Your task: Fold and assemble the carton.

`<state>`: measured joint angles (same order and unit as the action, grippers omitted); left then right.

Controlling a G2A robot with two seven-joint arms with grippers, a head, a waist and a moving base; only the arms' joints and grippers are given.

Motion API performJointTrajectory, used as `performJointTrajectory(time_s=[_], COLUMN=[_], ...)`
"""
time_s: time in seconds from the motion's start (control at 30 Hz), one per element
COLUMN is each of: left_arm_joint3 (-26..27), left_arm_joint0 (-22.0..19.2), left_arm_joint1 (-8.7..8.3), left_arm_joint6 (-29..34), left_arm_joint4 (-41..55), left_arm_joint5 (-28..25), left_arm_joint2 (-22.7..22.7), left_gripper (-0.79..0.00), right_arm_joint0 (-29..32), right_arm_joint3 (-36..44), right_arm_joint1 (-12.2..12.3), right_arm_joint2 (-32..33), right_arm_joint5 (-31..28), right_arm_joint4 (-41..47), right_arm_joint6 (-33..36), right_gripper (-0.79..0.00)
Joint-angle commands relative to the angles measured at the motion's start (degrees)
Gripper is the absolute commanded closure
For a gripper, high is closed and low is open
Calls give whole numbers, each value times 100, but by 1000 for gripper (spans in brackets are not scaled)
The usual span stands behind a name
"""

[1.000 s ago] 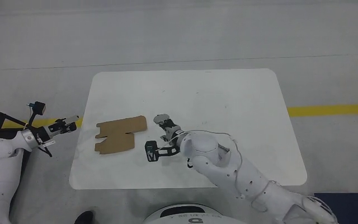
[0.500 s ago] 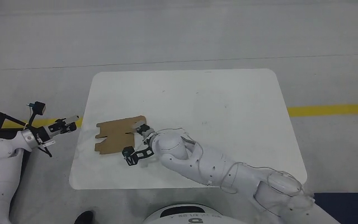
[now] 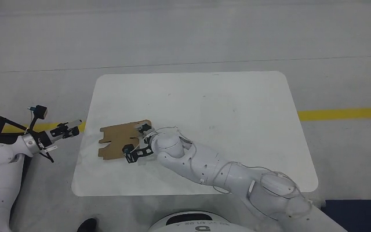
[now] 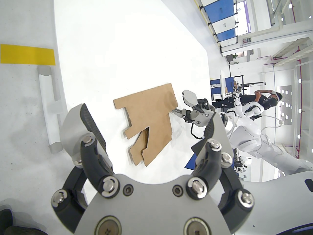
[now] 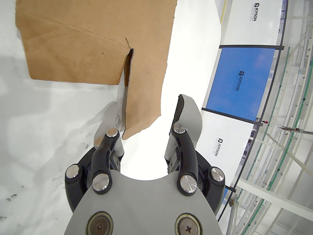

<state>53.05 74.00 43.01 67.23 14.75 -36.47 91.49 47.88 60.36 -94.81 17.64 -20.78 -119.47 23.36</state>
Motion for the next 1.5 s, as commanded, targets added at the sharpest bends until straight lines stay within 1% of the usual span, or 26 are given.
performJointTrajectory(time_s=[0.0,0.03,0.07,0.13,0.17,0.2,0.33,0.43,0.5,0.6,0.67,0.8,0.9,0.93,1.4,1.47], left_arm_joint3=[0,0,0,0,0,0,0,0,0,0,0,0,0,0,0,0], left_arm_joint0=[0,0,0,0,0,0,0,0,0,0,0,0,0,0,0,0], left_arm_joint1=[0,0,0,0,0,0,0,0,0,0,0,0,0,0,0,0], left_arm_joint6=[0,0,0,0,0,0,0,0,0,0,0,0,0,0,0,0], left_arm_joint4=[0,0,0,0,0,0,0,0,0,0,0,0,0,0,0,0], left_arm_joint5=[0,0,0,0,0,0,0,0,0,0,0,0,0,0,0,0], left_arm_joint2=[0,0,0,0,0,0,0,0,0,0,0,0,0,0,0,0], left_gripper=[-785,-785,-785,-785,-785,-785,-785,-785,-785,-785,-785,-785,-785,-785,-785,-785], right_arm_joint0=[-12,-16,-22,-29,-25,-23,-34,-24,47,321,593,1363,2102,2273,2273,2321], right_arm_joint3=[-123,-176,-226,-313,-349,-389,-460,-211,104,804,1409,2859,3963,4188,4188,4213], right_arm_joint1=[-59,-83,-106,-151,-172,-193,-259,-229,-137,104,319,824,1176,1243,1243,1258], right_arm_joint2=[11,9,2,-20,-28,-39,-33,103,210,437,667,1377,2053,2201,2201,2334], right_arm_joint5=[27,56,89,180,241,297,492,1063,1551,2156,2328,2248,2007,1964,1964,2004], right_arm_joint4=[-9,-44,-100,-244,-312,-394,-637,-959,-1408,-2301,-2944,-4245,-5135,-5331,-5331,-5281], right_arm_joint6=[-28,-27,-15,55,84,118,151,245,447,906,1176,1374,1271,1248,1248,1192], right_gripper=[-459,-397,-360,-212,-15,0,0,0,0,0,0,0,0,0,0,0])
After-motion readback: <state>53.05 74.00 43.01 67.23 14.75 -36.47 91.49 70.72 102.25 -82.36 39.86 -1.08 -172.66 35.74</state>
